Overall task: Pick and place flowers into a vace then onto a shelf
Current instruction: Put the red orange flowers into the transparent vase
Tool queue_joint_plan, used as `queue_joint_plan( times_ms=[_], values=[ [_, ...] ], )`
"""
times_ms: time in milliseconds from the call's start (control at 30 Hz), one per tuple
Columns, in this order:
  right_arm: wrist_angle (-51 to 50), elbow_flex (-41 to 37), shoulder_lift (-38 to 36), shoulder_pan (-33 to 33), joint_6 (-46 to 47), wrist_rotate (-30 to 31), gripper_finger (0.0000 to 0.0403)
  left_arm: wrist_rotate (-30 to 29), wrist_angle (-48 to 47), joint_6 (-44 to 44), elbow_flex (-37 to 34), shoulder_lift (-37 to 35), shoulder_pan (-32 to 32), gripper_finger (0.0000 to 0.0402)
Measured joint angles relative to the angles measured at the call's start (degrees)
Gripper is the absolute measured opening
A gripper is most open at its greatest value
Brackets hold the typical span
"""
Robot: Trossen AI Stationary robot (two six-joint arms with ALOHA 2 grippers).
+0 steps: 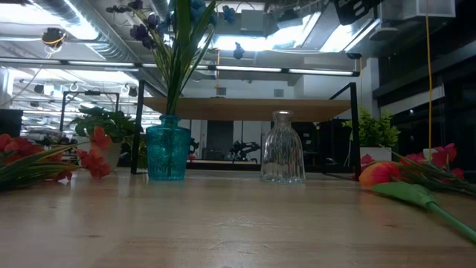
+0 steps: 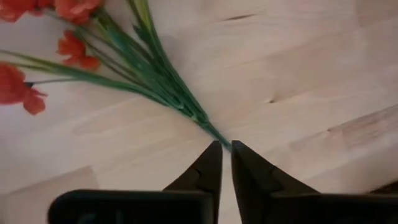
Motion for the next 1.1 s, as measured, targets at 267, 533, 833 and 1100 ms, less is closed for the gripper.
queue_joint_plan(
  times_ms=[267, 533, 833, 1100],
  values=[
    [-0.13, 0.0, -0.01, 1.36, -0.21, -0.15, 0.0, 0.38, -0.06, -0.97, -0.02, 1.74, 0.0, 0.0102],
    [-1.28, 0.0, -0.06, 2.48, -0.14, -0.16, 0.0, 0.85, -0.04, -7.64, -0.02, 7.21, 0.32, 0.0169],
    [-1.29, 0.0, -0.05, 2.7, -0.01, -0.15, 0.0, 1.6, -0.22, -15.58, -0.02, 12.36, 0.6, 0.0189],
    [-1.82, 0.0, -0.06, 2.7, -0.01, -0.15, 0.0, -0.58, -0.47, -16.42, -0.02, 15.52, 2.63, 0.0187]
  ],
)
